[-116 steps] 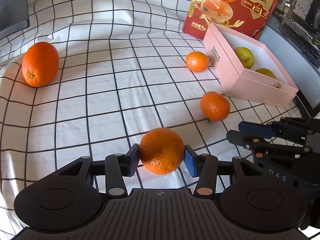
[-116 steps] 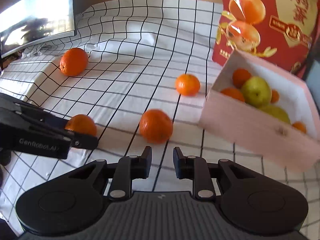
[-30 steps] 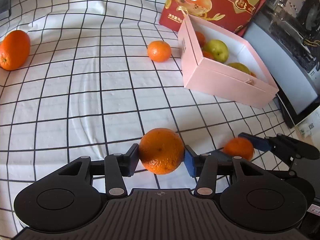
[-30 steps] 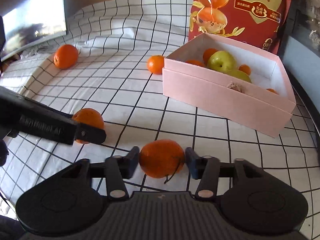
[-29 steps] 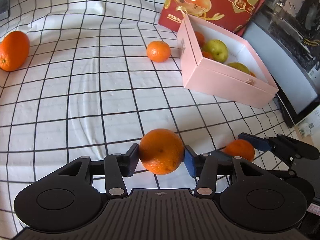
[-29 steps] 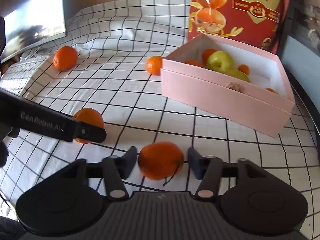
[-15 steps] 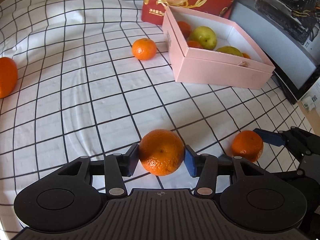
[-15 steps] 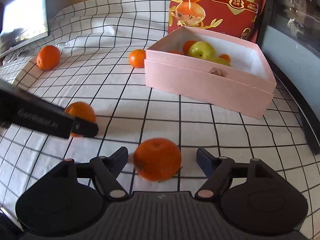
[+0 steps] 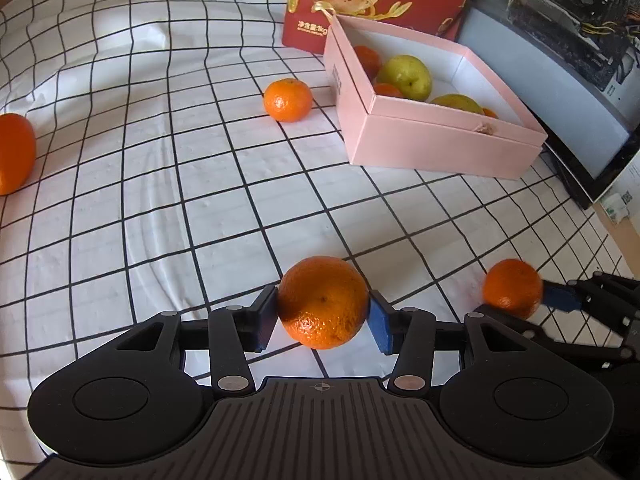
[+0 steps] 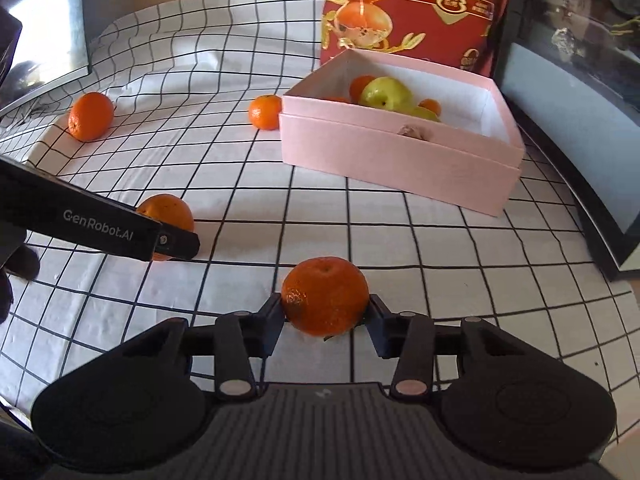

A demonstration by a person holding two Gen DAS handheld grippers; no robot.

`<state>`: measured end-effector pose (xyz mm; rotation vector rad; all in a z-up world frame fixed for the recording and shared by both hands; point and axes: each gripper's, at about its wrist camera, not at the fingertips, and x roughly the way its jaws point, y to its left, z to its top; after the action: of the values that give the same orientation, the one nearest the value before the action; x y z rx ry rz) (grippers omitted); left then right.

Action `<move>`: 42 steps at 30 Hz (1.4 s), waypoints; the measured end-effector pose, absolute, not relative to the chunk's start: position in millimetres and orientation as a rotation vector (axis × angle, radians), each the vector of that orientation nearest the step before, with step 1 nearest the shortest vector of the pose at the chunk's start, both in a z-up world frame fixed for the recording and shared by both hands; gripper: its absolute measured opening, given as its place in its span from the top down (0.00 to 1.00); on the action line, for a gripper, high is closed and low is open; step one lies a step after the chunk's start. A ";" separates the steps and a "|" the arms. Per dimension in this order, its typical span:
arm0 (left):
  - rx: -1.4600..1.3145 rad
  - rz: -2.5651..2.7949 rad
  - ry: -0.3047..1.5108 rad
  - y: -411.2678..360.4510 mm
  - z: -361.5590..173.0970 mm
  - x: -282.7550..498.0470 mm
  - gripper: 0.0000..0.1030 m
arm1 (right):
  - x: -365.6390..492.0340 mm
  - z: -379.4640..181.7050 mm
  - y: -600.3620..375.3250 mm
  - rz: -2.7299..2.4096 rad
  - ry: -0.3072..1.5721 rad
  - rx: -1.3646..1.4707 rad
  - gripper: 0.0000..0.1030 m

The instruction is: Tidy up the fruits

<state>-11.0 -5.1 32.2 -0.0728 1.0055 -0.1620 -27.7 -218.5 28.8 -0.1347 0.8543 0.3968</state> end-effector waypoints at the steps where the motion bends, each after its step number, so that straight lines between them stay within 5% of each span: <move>1: -0.064 -0.167 1.001 -5.3 32.3 -11.6 0.49 | -28.2 30.0 -220.7 0.392 0.850 -0.135 0.58; 10: -0.194 -0.175 0.937 -4.7 45.1 -6.7 0.50 | -13.6 35.9 -238.6 0.347 0.840 -0.128 0.58; 16: -0.148 -0.311 0.704 -37.4 142.8 53.9 0.49 | 18.6 95.9 -242.8 0.375 0.657 -0.180 0.58; 21: -0.100 -0.389 0.678 -78.4 188.9 136.5 0.49 | 77.7 142.9 -245.7 0.359 0.591 -0.217 0.58; 32: -0.018 -0.389 0.995 -134.8 86.5 231.4 0.49 | 153.6 70.7 -250.1 0.365 0.780 -0.174 0.58; 36: -0.048 -0.368 0.960 -132.0 80.0 235.2 0.50 | 162.8 67.2 -247.4 0.382 0.758 -0.187 0.57; 40: -0.120 -0.346 0.799 -107.0 105.5 213.3 0.51 | 168.4 66.8 -245.7 0.368 0.746 -0.218 0.37; 42: -0.150 -0.301 0.709 -86.4 119.4 198.2 0.51 | 167.6 66.3 -245.1 0.346 0.734 -0.229 0.37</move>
<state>198.2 -86.4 119.4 -0.1502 0.7094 -0.3008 167.6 -245.1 66.3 -0.2286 0.7337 0.3463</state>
